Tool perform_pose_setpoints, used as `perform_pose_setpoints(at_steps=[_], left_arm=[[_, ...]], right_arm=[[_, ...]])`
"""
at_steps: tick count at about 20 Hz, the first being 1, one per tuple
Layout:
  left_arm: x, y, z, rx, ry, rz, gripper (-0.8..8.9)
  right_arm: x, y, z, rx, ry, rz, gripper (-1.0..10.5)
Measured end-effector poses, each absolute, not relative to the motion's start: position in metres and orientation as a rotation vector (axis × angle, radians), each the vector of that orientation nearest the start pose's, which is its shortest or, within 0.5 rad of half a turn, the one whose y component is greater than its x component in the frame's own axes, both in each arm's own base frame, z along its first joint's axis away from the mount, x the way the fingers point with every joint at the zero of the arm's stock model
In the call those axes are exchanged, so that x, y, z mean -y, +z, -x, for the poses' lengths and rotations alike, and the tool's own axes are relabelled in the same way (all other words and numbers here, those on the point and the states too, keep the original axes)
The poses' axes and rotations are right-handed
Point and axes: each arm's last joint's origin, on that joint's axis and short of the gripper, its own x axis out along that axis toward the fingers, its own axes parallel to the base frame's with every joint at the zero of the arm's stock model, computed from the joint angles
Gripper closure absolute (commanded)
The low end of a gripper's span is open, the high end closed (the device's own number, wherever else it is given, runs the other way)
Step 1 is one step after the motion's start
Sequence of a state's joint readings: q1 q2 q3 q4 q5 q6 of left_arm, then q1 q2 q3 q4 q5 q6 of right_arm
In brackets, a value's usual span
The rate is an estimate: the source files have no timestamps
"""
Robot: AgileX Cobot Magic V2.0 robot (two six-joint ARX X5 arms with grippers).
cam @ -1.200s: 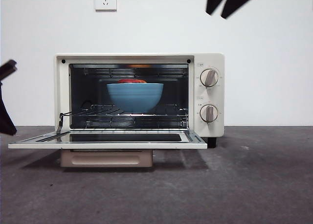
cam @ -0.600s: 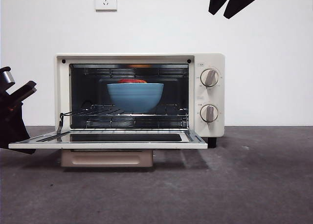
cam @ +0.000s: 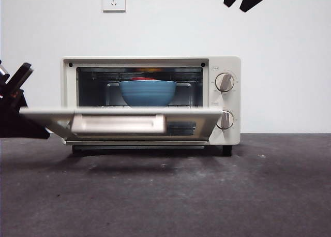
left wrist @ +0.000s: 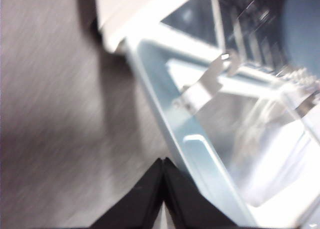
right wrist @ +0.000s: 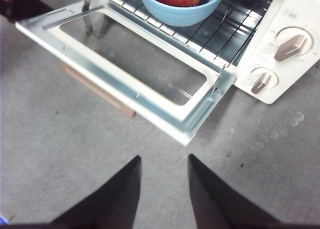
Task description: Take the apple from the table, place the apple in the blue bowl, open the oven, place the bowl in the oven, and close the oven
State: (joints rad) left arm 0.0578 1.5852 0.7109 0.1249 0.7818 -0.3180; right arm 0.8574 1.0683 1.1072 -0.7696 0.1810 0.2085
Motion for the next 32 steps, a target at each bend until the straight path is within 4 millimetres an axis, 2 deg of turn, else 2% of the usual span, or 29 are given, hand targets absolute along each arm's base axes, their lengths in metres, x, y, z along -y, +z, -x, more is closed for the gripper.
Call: perform_pose_setpoints(at_steps=[10,17,20,23,32], left_arm=[[0.002,0.195,-0.312,-0.474,-0.674,0.666,8.07],[0.007,0.205,-0.306,-0.501,-0.681,0.73,8.06],[0.012,0.219,-0.296,-0.508,-0.696,0.715,8.06],[0.018,0.235,-0.281,-0.507,-0.676,0.665,8.06],[0.033,0.276,-0.212,-0.512,-0.535,0.406,8.06]], right_arm=[[-0.136,0.349,-0.125,-0.706,0.557,0.119,8.0],[-0.133,0.35,-0.122,-0.709,0.554,0.112,7.9],[-0.134,0.348,-0.123,-0.705,0.557,0.11,7.9],[-0.136,0.338,-0.122,-0.689,0.57,0.101,7.9],[-0.132,0.301,-0.117,-0.516,0.682,-0.022,7.9]])
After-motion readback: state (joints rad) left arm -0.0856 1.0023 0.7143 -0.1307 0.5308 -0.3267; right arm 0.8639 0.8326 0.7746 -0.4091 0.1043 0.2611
